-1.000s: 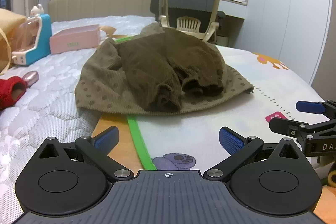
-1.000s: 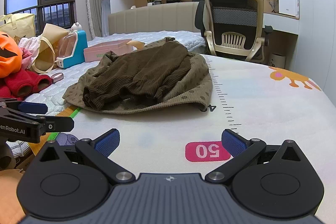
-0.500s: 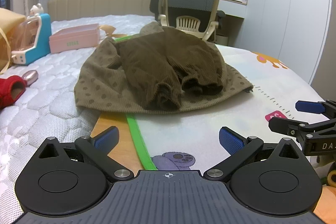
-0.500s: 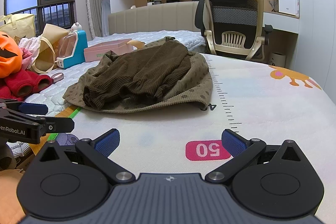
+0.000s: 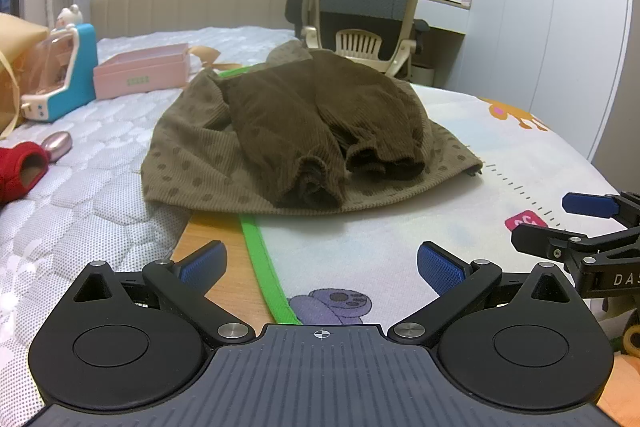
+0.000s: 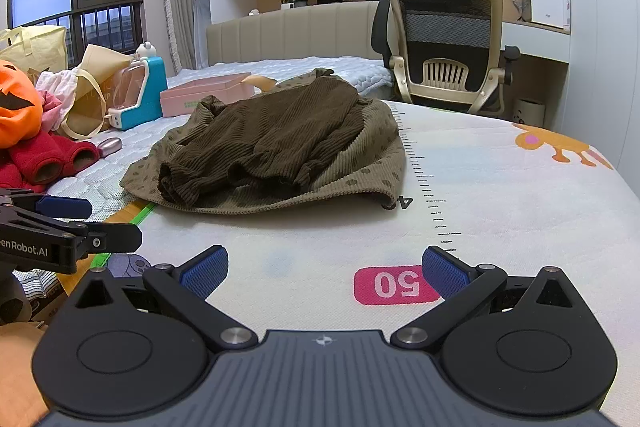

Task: Fold clothes

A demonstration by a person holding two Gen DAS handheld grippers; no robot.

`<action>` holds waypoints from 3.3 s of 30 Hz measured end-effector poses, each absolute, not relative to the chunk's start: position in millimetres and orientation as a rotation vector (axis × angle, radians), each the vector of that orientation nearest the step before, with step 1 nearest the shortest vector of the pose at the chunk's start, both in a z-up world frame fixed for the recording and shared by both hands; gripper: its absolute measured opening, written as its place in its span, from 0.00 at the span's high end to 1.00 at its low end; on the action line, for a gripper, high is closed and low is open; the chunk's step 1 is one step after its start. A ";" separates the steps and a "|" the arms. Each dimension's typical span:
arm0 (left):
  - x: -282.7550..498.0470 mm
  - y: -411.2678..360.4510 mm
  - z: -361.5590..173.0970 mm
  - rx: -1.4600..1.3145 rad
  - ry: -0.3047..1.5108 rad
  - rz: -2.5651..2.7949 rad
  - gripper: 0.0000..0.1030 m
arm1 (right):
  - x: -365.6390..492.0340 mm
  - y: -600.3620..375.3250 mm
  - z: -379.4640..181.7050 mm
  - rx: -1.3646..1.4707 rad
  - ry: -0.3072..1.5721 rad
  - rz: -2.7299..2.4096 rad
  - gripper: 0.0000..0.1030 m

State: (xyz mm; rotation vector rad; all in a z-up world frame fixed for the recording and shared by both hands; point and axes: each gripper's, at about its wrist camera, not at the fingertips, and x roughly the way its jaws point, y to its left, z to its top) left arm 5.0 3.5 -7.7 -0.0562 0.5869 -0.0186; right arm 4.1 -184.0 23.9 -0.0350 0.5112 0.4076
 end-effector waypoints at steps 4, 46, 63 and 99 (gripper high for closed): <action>4.9 3.5 -8.2 -0.056 0.586 -0.018 0.00 | 3.7 -184.2 23.8 -0.037 0.511 0.408 0.00; 128.1 16.9 26.4 0.071 0.636 -0.122 0.00 | 177.5 -156.5 36.8 0.043 0.786 0.534 0.00; 197.7 77.5 36.4 -0.045 0.587 -0.128 0.00 | 202.6 -142.3 40.3 -0.030 0.780 0.569 0.00; 77.5 60.7 35.6 0.001 0.727 -0.393 0.30 | 140.8 -214.5 56.4 -0.141 0.655 0.527 0.75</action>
